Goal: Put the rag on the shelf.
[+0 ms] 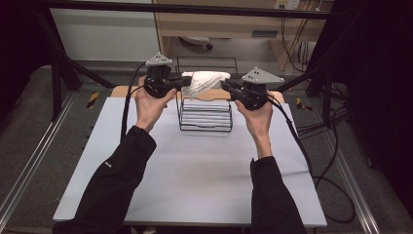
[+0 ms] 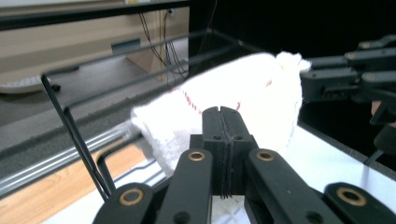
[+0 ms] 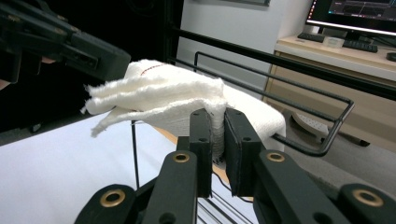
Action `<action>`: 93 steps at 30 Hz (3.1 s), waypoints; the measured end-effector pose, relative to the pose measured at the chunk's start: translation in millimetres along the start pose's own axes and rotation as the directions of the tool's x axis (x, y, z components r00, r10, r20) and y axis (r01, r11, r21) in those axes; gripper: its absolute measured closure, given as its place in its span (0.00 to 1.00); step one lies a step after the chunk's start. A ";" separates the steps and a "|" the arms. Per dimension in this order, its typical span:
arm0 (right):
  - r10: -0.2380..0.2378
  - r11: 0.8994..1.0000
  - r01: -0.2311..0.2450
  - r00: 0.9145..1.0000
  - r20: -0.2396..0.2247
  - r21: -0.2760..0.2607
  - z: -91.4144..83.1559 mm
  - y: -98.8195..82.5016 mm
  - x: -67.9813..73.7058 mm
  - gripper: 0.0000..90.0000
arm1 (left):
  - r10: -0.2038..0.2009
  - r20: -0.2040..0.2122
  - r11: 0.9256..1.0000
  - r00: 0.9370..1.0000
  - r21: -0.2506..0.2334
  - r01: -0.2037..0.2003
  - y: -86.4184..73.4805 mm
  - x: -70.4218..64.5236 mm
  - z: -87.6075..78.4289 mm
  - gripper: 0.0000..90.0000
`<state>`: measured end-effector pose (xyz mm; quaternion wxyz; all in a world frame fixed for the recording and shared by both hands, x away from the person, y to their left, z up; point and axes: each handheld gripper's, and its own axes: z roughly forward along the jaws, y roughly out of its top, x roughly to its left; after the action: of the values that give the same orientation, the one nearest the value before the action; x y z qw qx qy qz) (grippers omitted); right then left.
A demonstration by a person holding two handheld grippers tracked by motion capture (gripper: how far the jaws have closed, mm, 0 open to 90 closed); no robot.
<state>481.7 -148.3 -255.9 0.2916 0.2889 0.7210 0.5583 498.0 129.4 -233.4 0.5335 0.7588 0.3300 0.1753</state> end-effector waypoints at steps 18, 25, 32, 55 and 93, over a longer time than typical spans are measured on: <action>0.021 1.000 -0.021 1.000 -0.006 -0.010 -17.6 3.1 -0.5 0.66 | 0.029 -0.019 0.999 0.999 0.028 -0.029 -7.5 -0.8 12.6 1.00; 0.036 0.997 -0.037 0.999 -0.022 -0.061 -20.9 10.3 2.1 0.60 | 0.036 -0.031 0.999 0.999 0.037 -0.035 -8.9 0.7 14.8 1.00; 0.066 0.998 -0.065 0.996 -0.067 0.008 -13.7 9.1 4.2 0.86 | 0.043 -0.040 0.998 0.998 0.046 -0.041 -16.7 1.6 21.3 1.00; 0.100 0.993 -0.100 0.995 0.000 0.068 -0.7 -15.2 -0.2 0.87 | 0.063 -0.036 0.997 0.997 0.047 -0.061 -28.8 1.2 17.0 0.90; 0.236 0.940 -0.219 0.971 -0.033 0.260 -53.6 -102.6 4.8 0.07 | 0.010 -0.074 0.982 0.997 0.191 0.005 -166.4 11.3 -65.5 0.09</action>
<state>429.4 -200.3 -345.2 0.1627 0.3874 0.7572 0.5001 413.5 218.1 -364.1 0.4452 0.7999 0.3640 0.1716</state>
